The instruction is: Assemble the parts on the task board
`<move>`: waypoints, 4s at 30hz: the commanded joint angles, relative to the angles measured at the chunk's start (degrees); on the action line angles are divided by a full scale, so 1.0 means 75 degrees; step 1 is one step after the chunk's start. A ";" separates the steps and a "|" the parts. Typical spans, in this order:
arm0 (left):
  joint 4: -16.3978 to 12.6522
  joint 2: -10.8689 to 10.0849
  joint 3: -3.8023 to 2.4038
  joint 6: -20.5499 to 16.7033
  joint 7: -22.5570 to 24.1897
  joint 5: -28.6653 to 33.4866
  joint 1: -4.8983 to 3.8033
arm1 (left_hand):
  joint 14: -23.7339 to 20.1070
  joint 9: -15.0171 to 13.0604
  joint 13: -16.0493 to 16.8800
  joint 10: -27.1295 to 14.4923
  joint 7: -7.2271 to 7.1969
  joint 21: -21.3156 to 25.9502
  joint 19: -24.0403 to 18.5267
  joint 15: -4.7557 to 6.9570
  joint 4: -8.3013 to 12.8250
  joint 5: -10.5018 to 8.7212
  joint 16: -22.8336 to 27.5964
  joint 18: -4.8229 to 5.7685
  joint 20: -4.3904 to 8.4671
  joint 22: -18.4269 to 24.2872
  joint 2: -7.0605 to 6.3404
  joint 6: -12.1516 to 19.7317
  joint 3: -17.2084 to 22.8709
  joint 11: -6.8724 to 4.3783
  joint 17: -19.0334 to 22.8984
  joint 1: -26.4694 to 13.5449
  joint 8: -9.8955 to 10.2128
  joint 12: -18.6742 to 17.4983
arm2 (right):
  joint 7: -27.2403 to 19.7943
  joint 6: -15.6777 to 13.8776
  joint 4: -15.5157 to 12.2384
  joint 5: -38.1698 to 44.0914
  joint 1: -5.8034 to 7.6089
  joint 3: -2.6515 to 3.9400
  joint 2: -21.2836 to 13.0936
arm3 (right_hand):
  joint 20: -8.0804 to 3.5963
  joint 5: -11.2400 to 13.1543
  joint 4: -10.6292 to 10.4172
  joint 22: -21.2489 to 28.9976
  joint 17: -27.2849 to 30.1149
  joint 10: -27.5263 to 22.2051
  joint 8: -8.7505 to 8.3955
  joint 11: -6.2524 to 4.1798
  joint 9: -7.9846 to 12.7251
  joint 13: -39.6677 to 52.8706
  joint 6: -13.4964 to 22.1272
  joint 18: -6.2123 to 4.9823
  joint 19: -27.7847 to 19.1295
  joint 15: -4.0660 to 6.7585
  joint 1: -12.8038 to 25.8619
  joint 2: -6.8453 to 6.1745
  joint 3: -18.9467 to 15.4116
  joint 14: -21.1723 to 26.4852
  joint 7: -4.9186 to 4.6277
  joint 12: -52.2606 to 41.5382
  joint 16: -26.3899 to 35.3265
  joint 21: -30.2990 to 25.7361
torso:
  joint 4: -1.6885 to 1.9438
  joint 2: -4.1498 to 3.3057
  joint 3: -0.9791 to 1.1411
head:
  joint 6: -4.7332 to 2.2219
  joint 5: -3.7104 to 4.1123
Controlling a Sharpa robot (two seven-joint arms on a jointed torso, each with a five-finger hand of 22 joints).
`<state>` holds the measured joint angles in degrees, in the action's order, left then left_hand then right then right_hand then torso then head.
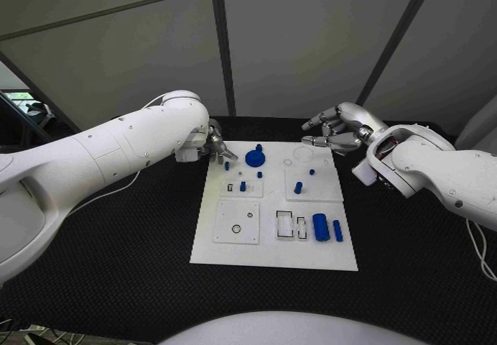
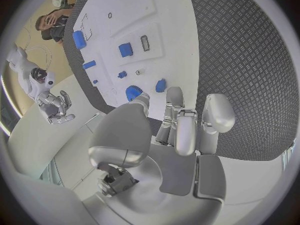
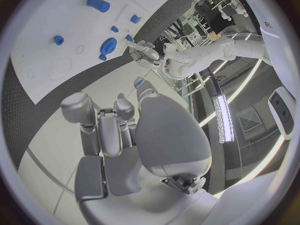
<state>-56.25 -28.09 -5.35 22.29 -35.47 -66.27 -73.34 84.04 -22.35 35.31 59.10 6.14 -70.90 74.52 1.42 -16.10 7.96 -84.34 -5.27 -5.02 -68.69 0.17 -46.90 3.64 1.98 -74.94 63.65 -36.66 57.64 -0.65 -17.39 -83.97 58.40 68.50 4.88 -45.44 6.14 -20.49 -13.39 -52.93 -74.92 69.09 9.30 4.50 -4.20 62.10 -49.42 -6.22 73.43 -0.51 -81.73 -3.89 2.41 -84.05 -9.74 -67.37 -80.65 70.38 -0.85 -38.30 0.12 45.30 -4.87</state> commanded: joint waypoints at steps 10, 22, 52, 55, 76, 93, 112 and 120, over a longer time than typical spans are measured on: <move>0.0104 0.0048 0.0017 0.0267 0.0077 -0.0079 0.0003 | 0.0345 0.0016 -0.0032 -0.0049 -0.0044 -0.0045 0.0070 0.0014 0.0024 0.0052 -0.0066 -0.0049 0.0017 -0.0044 0.0092 -0.0132 -0.0086 -0.0021 -0.1015 0.0249 -0.0063 0.0052 | -0.0032 0.0036 0.0002 0.0015 0.0011 0.0005 0.0018 | -0.0021 -0.0040 -0.0027 0.0007 -0.0101 -0.0028 0.0034 0.0005 0.0012 0.0001 -0.0038 -0.0079 -0.0039 0.0072 0.0021 0.0038 -0.0002 -0.0311 0.0012 0.0036 0.0049 -0.0033 | 0.0005 0.0006 0.0002 | 0.0027 -0.0003; 0.0070 0.0054 0.0022 0.0236 0.0157 -0.0079 0.0017 | 0.0347 0.0017 -0.0065 -0.0047 -0.0074 -0.0049 0.0083 0.0039 0.0095 0.0058 -0.0079 -0.0045 0.0039 -0.0078 0.0225 -0.0184 -0.0078 -0.0050 -0.1019 0.0519 -0.0113 0.0060 | -0.0031 0.0047 0.0006 0.0015 0.0011 0.0005 0.0026 | -0.0022 -0.0044 -0.0027 0.0006 -0.0105 -0.0025 0.0036 0.0004 0.0012 0.0004 -0.0039 -0.0079 -0.0037 0.0072 0.0016 0.0044 0.0002 -0.0313 0.0013 0.0032 0.0047 -0.0033 | 0.0007 0.0003 -0.0001 | 0.0054 0.0014; 0.0099 0.0087 0.0038 0.0335 0.0245 -0.0081 0.0025 | 0.0403 0.0008 -0.0038 0.0034 -0.0127 -0.0124 0.0151 0.0075 0.0190 0.0054 -0.0169 -0.0021 0.0070 -0.0193 0.0345 -0.0270 -0.0066 -0.0097 -0.1132 0.0802 -0.0189 0.0110 | -0.0034 0.0084 0.0028 0.0015 0.0011 0.0005 0.0064 | -0.0023 -0.0056 -0.0028 0.0009 -0.0104 -0.0024 0.0040 0.0002 0.0012 0.0004 -0.0040 -0.0080 -0.0035 0.0074 0.0006 0.0056 0.0012 -0.0313 0.0013 0.0030 0.0049 -0.0037 | 0.0005 0.0007 0.0002 | 0.0108 0.0000; 0.0103 0.0088 0.0039 0.0329 0.0250 -0.0081 0.0026 | 0.0407 0.0009 -0.0040 0.0045 -0.0136 -0.0131 0.0158 0.0082 0.0217 0.0055 -0.0175 -0.0018 0.0077 -0.0207 0.0376 -0.0275 -0.0053 -0.0105 -0.1138 0.0864 -0.0196 0.0112 | -0.0033 0.0087 0.0029 0.0015 0.0011 0.0005 0.0065 | -0.0023 -0.0056 -0.0028 0.0009 -0.0104 -0.0024 0.0040 0.0002 0.0012 0.0004 -0.0040 -0.0080 -0.0035 0.0074 0.0006 0.0056 0.0012 -0.0313 0.0013 0.0030 0.0049 -0.0037 | 0.0007 0.0005 -0.0001 | 0.0106 0.0006; 0.0056 0.0012 0.0042 -0.0019 0.0647 0.0084 0.0044 | 0.0462 -0.0014 -0.0232 0.0184 -0.0166 -0.0199 0.0254 0.0133 0.1207 -0.0224 -0.0279 0.0017 0.0150 -0.0463 0.0367 -0.0117 0.2598 -0.0164 -0.1251 0.1642 -0.0331 -0.0091 | -0.0039 0.0095 0.0044 0.0015 0.0011 0.0005 0.0074 | -0.0023 -0.0065 -0.0027 0.0007 -0.0103 -0.0019 0.0043 0.0002 0.0012 0.0009 -0.0041 -0.0079 -0.0031 0.0075 -0.0002 0.0062 0.0018 -0.0313 0.0014 0.0024 0.0051 -0.0037 | 0.0017 0.0012 0.0001 | 0.0149 -0.0012; -0.2101 -0.1411 0.0053 -0.1417 0.0540 0.0619 0.0076 | 0.0527 -0.0177 -0.0168 0.0468 -0.0229 -0.0292 0.0398 0.0184 0.1535 -0.0223 -0.0358 0.0051 0.0180 -0.0668 -0.0132 -0.0135 0.4056 -0.0218 -0.1360 0.0878 -0.0641 0.0026 | -0.0017 0.0087 0.0065 0.0015 0.0012 0.0005 -0.0004 | -0.0023 -0.0065 -0.0027 0.0007 -0.0103 -0.0019 0.0043 0.0002 0.0012 0.0009 -0.0041 -0.0079 -0.0031 0.0075 -0.0002 0.0062 0.0018 -0.0313 0.0014 0.0024 0.0051 -0.0037 | 0.0065 0.0015 -0.0013 | 0.0128 -0.0039; -0.3422 -0.2031 0.0244 -0.1930 0.0311 0.0438 0.0535 | 0.0583 -0.0219 -0.0127 0.0639 -0.0272 -0.0454 0.0561 0.0232 0.1669 -0.0204 -0.0423 0.0098 0.0225 -0.0854 -0.0279 -0.0178 0.4445 -0.0264 -0.1464 0.0664 -0.0743 0.0067 | -0.0007 0.0087 0.0066 0.0015 0.0012 0.0005 -0.0026 | -0.0025 -0.0077 -0.0024 0.0016 -0.0108 -0.0019 0.0047 0.0000 0.0012 0.0009 -0.0044 -0.0080 -0.0032 0.0076 -0.0013 0.0065 0.0025 -0.0315 0.0015 0.0023 0.0048 -0.0044 | 0.0065 0.0023 -0.0011 | 0.0154 -0.0083; -0.3446 -0.1950 0.0294 -0.1863 0.0269 0.0352 0.0655 | 0.0591 -0.0224 -0.0116 0.0664 -0.0278 -0.0457 0.0570 0.0238 0.1692 -0.0198 -0.0433 0.0100 0.0231 -0.0862 -0.0288 -0.0182 0.4505 -0.0271 -0.1479 0.0641 -0.0754 0.0072 | -0.0009 0.0101 0.0068 0.0015 0.0011 0.0005 -0.0018 | -0.0025 -0.0077 -0.0024 0.0016 -0.0108 -0.0019 0.0047 0.0000 0.0012 0.0009 -0.0044 -0.0080 -0.0032 0.0076 -0.0013 0.0065 0.0025 -0.0315 0.0015 0.0023 0.0048 -0.0044 | 0.0066 0.0018 -0.0009 | 0.0176 -0.0066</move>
<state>-82.00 -42.82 -3.13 8.54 -32.97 -62.76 -68.36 84.06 -23.97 34.39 62.83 4.40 -74.01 78.42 2.67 -8.61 6.11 -87.21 -5.27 -3.18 -74.94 -1.97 -48.23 31.89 0.70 -74.94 68.89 -42.00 57.92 -0.59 -16.91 -83.42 58.41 68.51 4.88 -45.61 6.14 -20.75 -13.38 -52.87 -74.90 69.09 9.30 4.50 -4.21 62.11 -49.42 -6.22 73.43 -0.30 -81.73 -3.89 2.41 -83.83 -9.74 -67.37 -80.65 70.38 -0.32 -38.14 0.01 46.57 -5.37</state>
